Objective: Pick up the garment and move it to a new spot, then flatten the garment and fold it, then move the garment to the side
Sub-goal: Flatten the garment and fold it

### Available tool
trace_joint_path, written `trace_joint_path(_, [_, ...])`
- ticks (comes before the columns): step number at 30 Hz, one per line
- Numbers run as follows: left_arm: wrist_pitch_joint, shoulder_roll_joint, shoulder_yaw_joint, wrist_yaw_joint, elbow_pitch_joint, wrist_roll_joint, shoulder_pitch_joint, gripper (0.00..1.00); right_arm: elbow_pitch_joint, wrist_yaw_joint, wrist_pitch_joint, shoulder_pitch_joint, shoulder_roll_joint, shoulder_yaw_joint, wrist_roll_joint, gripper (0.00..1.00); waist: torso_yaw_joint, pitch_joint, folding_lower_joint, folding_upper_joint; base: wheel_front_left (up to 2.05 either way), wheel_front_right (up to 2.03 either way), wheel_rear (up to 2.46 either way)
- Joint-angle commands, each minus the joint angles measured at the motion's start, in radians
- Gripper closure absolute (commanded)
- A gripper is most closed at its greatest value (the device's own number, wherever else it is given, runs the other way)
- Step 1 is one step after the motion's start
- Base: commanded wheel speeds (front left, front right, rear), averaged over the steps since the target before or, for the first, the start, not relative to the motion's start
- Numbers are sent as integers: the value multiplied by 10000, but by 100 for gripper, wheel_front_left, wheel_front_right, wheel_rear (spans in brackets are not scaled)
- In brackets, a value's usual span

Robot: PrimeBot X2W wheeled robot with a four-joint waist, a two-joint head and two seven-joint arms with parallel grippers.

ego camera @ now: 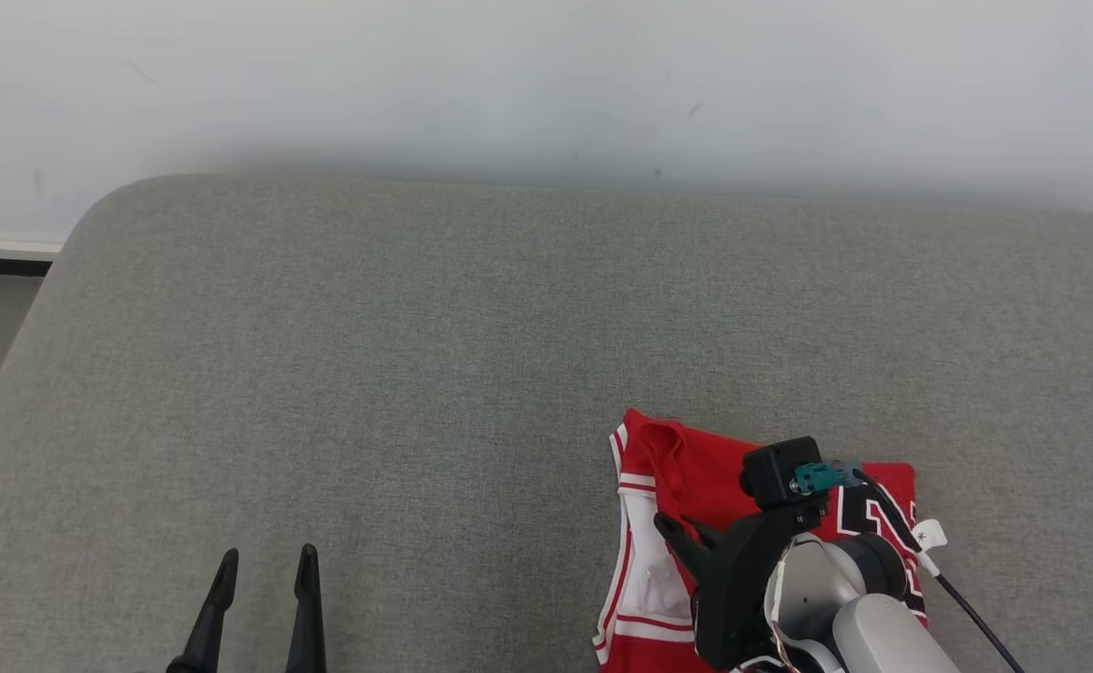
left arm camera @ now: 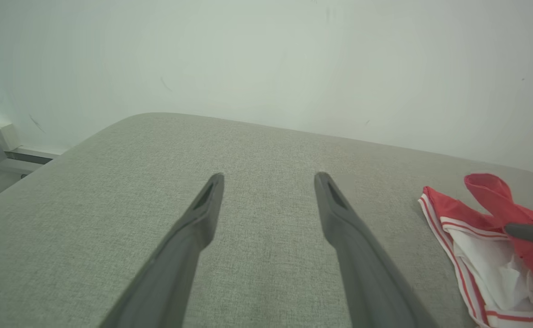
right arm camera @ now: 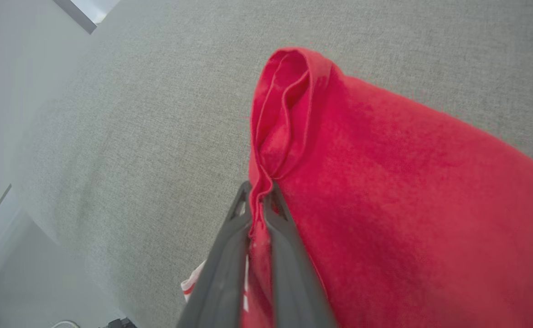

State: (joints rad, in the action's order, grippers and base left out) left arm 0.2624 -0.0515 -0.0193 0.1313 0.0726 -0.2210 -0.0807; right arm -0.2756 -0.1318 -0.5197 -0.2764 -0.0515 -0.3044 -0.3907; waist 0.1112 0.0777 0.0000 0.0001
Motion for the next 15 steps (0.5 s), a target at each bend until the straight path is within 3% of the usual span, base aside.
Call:
trace_joint_path(1, [28, 20, 7, -14, 13, -31, 84, 0, -120, 29, 75, -111, 15, -59, -80, 100, 91, 41, 0, -1, 0, 0, 0])
trace_joint_path(6, [28, 19, 1, -14, 17, -70, 71, 0, -531, 29, 245, -240, 15, -118, -44, 99, 193, 83, 0, -1, 0, 0, 0])
trace_joint_path(8, [28, 19, 8, -12, 20, -85, 69, 0, -584, 29, 380, -311, 17, -124, -107, 51, 207, 95, 0, -1, 0, 0, 0])
trace_joint_path(9, [28, 18, 16, -14, 26, -85, 69, 0, -585, 29, 455, -341, 15, -112, -193, 0, 208, 95, 0, -1, 0, 0, 0])
trace_joint_path(15, [28, 20, 83, -14, 52, -81, 46, 0, -227, 29, 730, -387, 16, -233, -861, 0, 134, 30, 0, -1, 0, 0, 0])
